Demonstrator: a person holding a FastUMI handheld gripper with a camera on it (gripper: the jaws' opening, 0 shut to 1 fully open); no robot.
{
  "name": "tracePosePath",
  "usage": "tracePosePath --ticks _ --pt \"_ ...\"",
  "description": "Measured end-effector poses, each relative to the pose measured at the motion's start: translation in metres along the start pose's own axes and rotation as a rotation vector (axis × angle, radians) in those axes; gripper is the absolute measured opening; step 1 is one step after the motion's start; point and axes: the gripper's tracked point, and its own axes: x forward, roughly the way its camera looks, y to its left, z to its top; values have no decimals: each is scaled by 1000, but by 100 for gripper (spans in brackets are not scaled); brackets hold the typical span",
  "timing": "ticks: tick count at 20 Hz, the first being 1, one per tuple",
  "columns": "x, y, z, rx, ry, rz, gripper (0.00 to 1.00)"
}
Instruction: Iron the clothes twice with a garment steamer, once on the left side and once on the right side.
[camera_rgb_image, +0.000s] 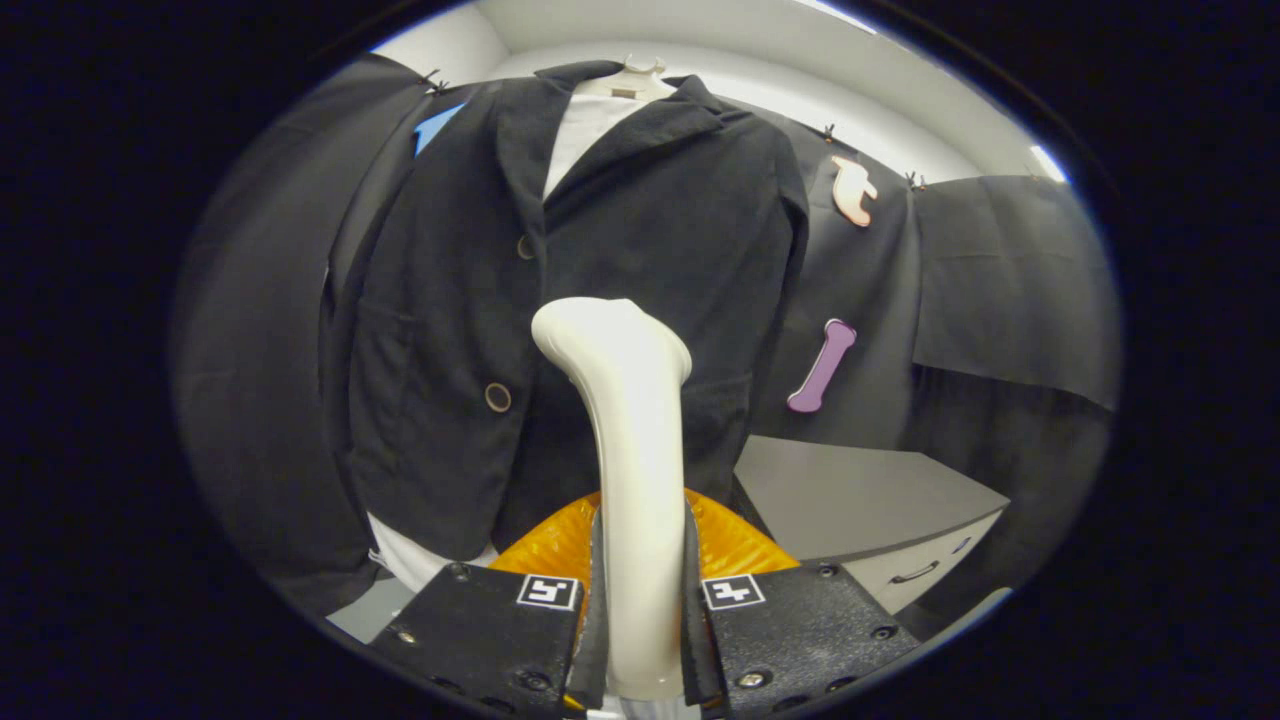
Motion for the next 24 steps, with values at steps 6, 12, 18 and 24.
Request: tracePosePath --ticks 6,12,18,24 --pt "1 9 -33 -49 6 -6 32" --pt "-2 22 -86 -85 82 6 32" --pt "-7 26 -146 -127 190 28 32" --pt "-15 30 -186 -149 271 76 32"
